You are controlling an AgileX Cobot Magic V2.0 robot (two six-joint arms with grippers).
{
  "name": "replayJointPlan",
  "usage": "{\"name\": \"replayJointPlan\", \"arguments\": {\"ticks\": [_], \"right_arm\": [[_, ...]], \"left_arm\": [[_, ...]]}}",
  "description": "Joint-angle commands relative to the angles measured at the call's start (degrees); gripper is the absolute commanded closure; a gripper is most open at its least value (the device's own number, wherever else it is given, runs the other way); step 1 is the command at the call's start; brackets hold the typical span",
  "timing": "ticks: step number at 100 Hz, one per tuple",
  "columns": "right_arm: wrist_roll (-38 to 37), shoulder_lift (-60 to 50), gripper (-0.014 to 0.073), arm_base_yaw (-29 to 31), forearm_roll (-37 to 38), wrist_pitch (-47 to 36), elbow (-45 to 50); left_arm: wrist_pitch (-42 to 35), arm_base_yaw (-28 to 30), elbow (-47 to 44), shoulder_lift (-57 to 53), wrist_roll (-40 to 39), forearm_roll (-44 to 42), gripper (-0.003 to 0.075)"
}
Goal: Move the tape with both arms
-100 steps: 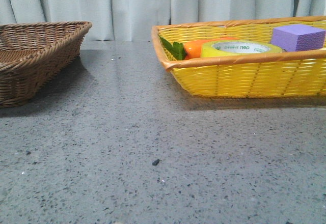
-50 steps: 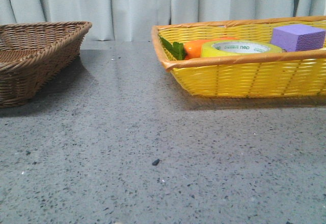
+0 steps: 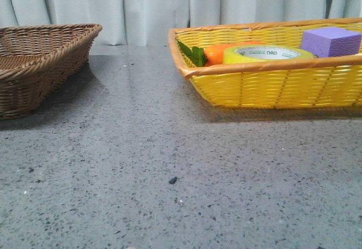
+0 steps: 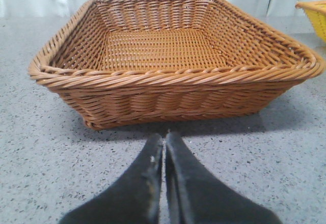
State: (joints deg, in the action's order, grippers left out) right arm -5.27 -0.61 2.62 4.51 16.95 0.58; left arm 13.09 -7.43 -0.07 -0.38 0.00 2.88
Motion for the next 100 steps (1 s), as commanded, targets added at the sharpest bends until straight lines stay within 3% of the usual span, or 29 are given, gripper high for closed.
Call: {"name": "replayJointPlan", "arguments": {"ticks": [1, 58, 100], "right_arm": [[0.29, -1.20, 0.0660, 0.32, 0.42, -5.70, 1.19], [0.29, -1.20, 0.0660, 0.32, 0.42, -16.95, 1.19], [0.29, 0.61, 0.0660, 0.22, 0.31, -14.66, -3.05]], "left_arm": [[-4.85, 0.02, -0.64, -1.67, -0.72, 0.57, 0.0741], [-9.33, 0.02, -0.64, -1.67, 0.00, -0.75, 0.0741], [-11.04, 0.02, 2.49, 0.68, 0.00, -0.38, 0.0741]]}}
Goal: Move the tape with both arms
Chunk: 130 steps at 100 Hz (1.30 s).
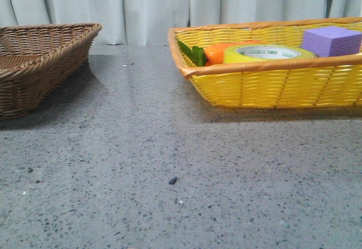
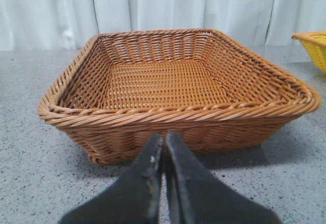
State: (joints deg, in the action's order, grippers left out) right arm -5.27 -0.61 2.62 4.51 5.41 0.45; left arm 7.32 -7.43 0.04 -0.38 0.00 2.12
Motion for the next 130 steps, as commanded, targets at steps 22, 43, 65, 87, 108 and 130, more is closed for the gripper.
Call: {"name": "replayJointPlan", "arguments": {"ticks": [22, 43, 65, 87, 108, 130], "right_arm": [[0.29, 9.45, 0.0660, 0.22, 0.31, 0.52, -11.98], [0.29, 17.95, 0.0660, 0.22, 0.31, -2.03, -18.73], [0.29, 22.63, 0.0660, 0.22, 0.31, -4.00, -21.28], [0.29, 33.76, 0.0660, 0.10, 0.31, 11.82, -35.20], [0.29, 47.35, 0.0613, -7.76, 0.31, 23.15, -50.28], [0.29, 63.91, 0.0258, -17.98, 0.31, 35.38, -66.19]], "left_arm": [[-4.90, 0.02, 9.98, 8.98, 0.00, 0.38, 0.0741], [-8.26, 0.02, 16.45, 17.40, 0.00, 0.38, 0.0741], [-15.49, 0.02, 17.24, 21.86, 0.00, 0.38, 0.0741], [-15.58, 0.02, 19.20, 24.99, 0.00, 0.28, 0.0741], [-15.58, 0.02, 20.53, 27.24, 0.00, 0.28, 0.0741], [-15.61, 0.02, 20.55, 27.60, -0.40, 0.60, 0.0741]]}}
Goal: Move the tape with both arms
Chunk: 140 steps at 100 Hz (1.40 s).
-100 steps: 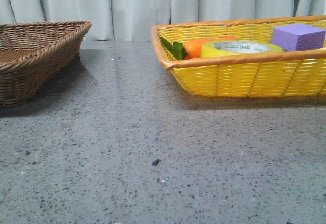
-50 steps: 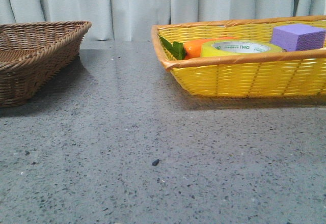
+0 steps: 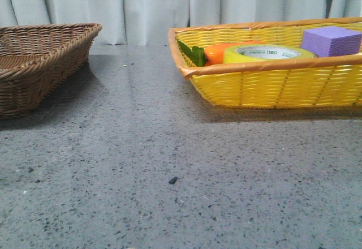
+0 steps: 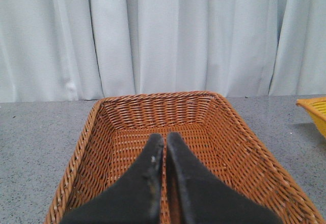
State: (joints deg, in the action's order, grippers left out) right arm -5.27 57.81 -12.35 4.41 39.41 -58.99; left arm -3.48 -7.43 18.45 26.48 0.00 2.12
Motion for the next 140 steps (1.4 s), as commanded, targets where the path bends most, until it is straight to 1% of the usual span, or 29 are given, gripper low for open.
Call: {"name": "replayJointPlan", "arguments": {"ticks": [1, 7, 24, 35, 47, 68, 101, 106, 111, 130, 140], "right_arm": [[0.29, 6.01, 0.0250, -3.67, 0.41, 2.24, -7.81], [0.29, 10.82, 0.0212, -6.12, 0.41, 5.75, -12.08], [0.29, 23.05, 0.0211, -11.49, 0.41, 13.07, -23.38], [0.29, 30.08, 0.0211, -12.81, 0.41, 16.67, -28.44], [0.29, 36.21, 0.0211, -12.91, 0.41, 21.22, -32.98], [0.29, 42.44, 0.0211, -12.91, 0.20, 23.94, -36.65], [0.29, 46.22, 0.0218, -12.91, -0.23, 24.06, -36.65], [0.29, 46.45, 0.0244, -12.91, -0.23, 24.06, -36.65], [0.29, 46.60, 0.0287, -12.91, -0.23, 23.96, -36.65], [0.29, 46.60, 0.0488, -12.81, -0.23, 23.96, -36.65], [0.29, 46.60, 0.0554, -12.81, -0.23, 24.07, -36.65]], "left_arm": [[-4.81, 0.02, 2.14, 0.74, -0.40, 0.74, 0.0741], [-4.81, 0.02, 2.14, 0.74, -0.40, 2.60, 0.0741], [-4.81, 0.02, 2.14, 0.74, -0.40, 3.30, 0.0741], [-4.81, 0.02, 2.14, 0.74, -0.40, 3.30, 0.0741], [-4.81, 0.02, 2.14, 0.74, -0.40, 3.30, 0.0741], [-4.91, 0.02, 2.14, 0.74, -0.40, 3.30, 0.0741], [-4.91, 0.02, 2.14, 0.74, -0.40, 3.30, 0.0741], [-4.91, 0.02, 2.14, 0.74, -0.40, 3.30, 0.0741], [-4.91, 0.02, 2.14, 0.74, -0.40, 3.30, 0.0741], [-4.91, 0.02, 2.14, 0.74, -0.40, 3.30, 0.0741], [-4.91, 0.02, 2.14, 0.74, -0.40, 3.30, 0.0741]]}}
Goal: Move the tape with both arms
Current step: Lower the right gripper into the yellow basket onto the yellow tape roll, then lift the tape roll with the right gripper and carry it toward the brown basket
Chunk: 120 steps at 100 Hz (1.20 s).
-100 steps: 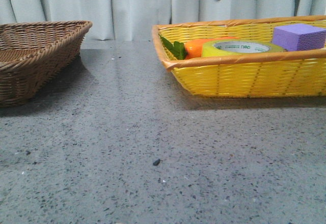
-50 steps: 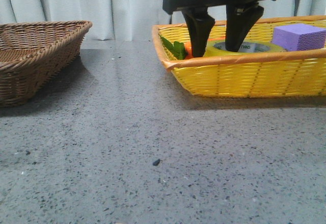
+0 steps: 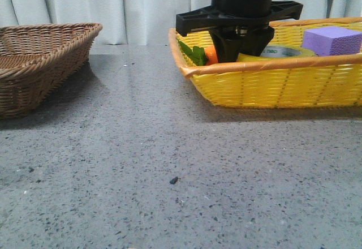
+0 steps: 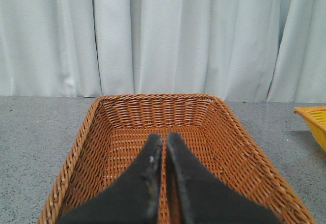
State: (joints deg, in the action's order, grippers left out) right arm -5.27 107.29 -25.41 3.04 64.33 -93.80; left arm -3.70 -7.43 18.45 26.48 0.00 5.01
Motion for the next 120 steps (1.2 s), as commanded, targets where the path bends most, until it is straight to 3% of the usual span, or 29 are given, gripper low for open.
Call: {"name": "replayJointPlan", "arguments": {"ticks": [1, 25, 47, 74, 94, 120], "right_arm": [[0.29, -2.88, 0.0558, 0.25, 1.15, -0.84, -1.84], [0.29, -2.88, 0.0642, 0.25, 1.15, 0.37, -3.75], [0.29, -4.12, 0.0641, -1.02, 1.15, 7.73, -14.59], [0.39, -4.63, 0.0641, -11.96, -2.47, 10.75, -26.47], [-0.03, -3.89, 0.0641, -21.30, -2.59, 10.75, -25.38], [-0.61, -2.52, 0.0641, -26.12, -2.49, 10.67, -22.67]], "left_arm": [[-4.69, 0.02, 2.14, 0.74, -0.40, 0.41, 0.0741], [-4.69, 0.02, 2.14, 0.74, -0.40, 0.41, 0.0741], [-4.69, 0.02, 2.14, 0.74, -0.40, 0.41, 0.0741], [-4.69, 0.02, 2.14, 0.74, -0.40, 0.41, 0.0741], [-4.69, 0.02, 2.14, 0.74, -0.40, 0.41, 0.0741], [-4.69, 0.02, 2.14, 0.74, -0.40, 0.41, 0.0741]]}}
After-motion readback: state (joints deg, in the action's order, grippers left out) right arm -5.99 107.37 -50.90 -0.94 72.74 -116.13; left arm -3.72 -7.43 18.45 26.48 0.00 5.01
